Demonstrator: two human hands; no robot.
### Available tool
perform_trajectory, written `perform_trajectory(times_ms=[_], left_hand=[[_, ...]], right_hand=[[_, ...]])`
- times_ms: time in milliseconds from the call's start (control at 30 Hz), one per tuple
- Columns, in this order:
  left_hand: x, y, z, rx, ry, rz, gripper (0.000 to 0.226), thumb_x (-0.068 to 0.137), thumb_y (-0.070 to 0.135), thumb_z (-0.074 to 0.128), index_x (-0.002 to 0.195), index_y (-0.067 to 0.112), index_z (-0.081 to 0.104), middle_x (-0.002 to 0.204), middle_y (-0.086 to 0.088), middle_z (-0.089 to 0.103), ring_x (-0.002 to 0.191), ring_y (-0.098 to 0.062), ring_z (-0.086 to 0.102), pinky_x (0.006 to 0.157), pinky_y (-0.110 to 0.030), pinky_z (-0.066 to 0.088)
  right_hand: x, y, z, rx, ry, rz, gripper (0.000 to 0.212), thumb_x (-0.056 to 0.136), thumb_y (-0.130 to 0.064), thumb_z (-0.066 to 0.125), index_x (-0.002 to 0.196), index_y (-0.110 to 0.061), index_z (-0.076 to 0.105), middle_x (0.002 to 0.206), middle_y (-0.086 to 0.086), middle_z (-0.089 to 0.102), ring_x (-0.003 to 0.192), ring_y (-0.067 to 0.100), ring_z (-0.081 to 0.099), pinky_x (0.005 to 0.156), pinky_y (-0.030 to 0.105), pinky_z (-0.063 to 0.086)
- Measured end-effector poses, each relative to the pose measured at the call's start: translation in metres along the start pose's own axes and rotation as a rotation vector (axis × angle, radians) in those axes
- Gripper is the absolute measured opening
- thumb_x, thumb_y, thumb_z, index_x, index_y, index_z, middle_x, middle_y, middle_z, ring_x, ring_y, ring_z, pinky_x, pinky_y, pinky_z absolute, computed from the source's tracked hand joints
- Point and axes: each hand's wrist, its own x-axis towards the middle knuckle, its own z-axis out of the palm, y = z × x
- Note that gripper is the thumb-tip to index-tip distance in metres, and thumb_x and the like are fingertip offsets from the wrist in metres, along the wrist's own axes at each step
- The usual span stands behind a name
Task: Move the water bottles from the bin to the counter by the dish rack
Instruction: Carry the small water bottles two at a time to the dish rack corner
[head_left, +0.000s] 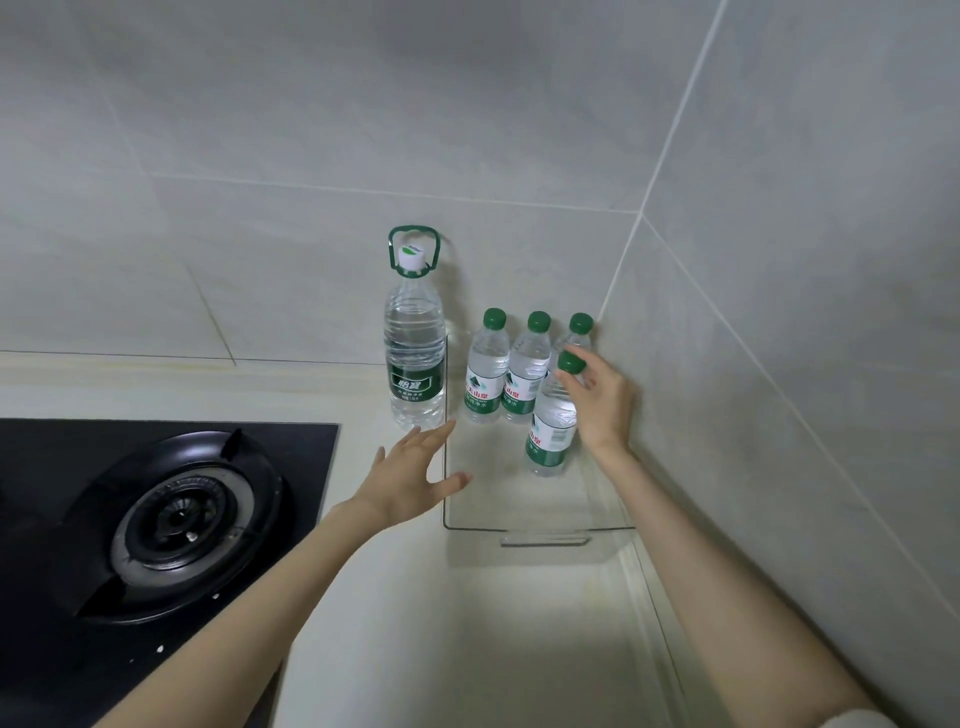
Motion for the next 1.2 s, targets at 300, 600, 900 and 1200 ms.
perform_trajectory(times_ms=[300,600,900,1200], left_hand=[[-0.013,0.042,-0.040,-0.642,0.166,0.089,0.080,0.081,0.021,0.075,0.146,0.035,0.030,0.134,0.012,0.048,0.122,-0.004,0.042,0.106,-0.024,0.034],[-0.019,0.046,-0.070,-0.739,0.291,0.217,0.078,0.065,0.012,0.087,0.131,0.031,0.049,0.114,0.011,0.068,0.102,-0.006,0.065,0.076,-0.014,0.050],[-0.036,0.012,-0.068,-0.715,0.519,0.029,0.078,0.053,0.021,0.094,0.118,0.036,0.055,0.098,0.005,0.071,0.084,-0.001,0.068,0.072,-0.018,0.055],[-0.042,-0.023,-0.073,-0.676,0.580,-0.131,0.084,0.036,0.051,0.085,0.113,0.050,0.052,0.096,0.006,0.072,0.089,-0.012,0.070,0.084,-0.044,0.057]], right_hand=[[-0.015,-0.096,-0.014,0.273,-0.161,-0.124,0.042,0.075,0.000,0.077,0.115,-0.009,0.068,0.103,0.003,0.072,0.085,-0.003,0.067,0.089,0.016,0.052],[-0.028,-0.189,-0.025,0.408,-0.284,-0.295,0.037,0.074,-0.009,0.080,0.107,-0.024,0.071,0.093,-0.003,0.076,0.088,0.016,0.073,0.085,0.029,0.056],[-0.020,-0.178,-0.009,0.398,-0.575,-0.253,0.036,0.084,-0.012,0.072,0.114,-0.030,0.065,0.116,-0.007,0.070,0.112,0.003,0.064,0.098,0.025,0.050],[0.031,-0.064,0.069,-0.112,-0.423,0.041,0.069,0.089,-0.014,0.066,0.148,-0.014,0.031,0.152,0.005,0.039,0.139,0.022,0.036,0.105,0.022,0.028]])
